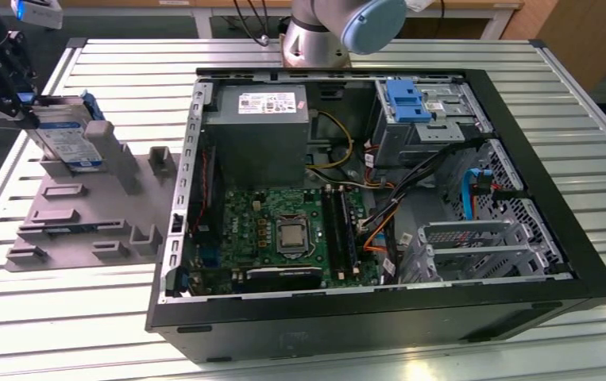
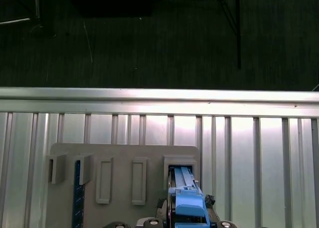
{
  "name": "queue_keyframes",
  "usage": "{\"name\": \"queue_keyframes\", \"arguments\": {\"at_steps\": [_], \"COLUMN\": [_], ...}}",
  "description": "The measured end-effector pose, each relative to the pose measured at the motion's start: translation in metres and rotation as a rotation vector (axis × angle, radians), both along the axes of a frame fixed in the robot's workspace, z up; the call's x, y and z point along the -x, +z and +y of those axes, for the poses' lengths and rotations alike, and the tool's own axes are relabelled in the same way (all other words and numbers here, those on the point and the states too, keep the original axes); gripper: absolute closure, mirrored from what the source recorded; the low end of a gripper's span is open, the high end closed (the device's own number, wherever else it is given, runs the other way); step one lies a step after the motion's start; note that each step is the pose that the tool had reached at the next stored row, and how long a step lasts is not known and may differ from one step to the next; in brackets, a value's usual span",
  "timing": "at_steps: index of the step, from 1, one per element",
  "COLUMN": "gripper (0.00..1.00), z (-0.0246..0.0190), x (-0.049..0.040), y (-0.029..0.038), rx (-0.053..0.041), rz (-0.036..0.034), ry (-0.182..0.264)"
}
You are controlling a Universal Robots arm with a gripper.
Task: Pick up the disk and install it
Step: 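Pick up the disk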
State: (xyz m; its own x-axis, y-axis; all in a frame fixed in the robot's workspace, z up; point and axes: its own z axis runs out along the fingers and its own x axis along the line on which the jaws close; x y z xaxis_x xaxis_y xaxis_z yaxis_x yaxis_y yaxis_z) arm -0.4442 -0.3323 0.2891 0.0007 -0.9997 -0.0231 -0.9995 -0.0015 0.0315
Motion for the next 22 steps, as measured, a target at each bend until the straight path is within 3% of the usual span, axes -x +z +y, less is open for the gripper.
{"name": "queue_keyframes", "arguments": {"at_steps": [8, 9, 18, 20, 22], "gripper": [0.62, 0.56, 0.56, 0.64, 0.64], "z": [0.0000, 0.0000, 0.0000, 0.0000, 0.0000], "x": [0.0000, 0.0000, 0.0000, 0.0000, 0.0000], "y": [0.0000, 0.0000, 0.0000, 0.0000, 0.0000], "rx": [0.0000, 0.0000, 0.0000, 0.0001, 0.0000], "rz": [-0.0001, 0.0000, 0.0000, 0.0001, 0.0000], "ry": [0.000, 0.000, 0.001, 0.001, 0.001]}}
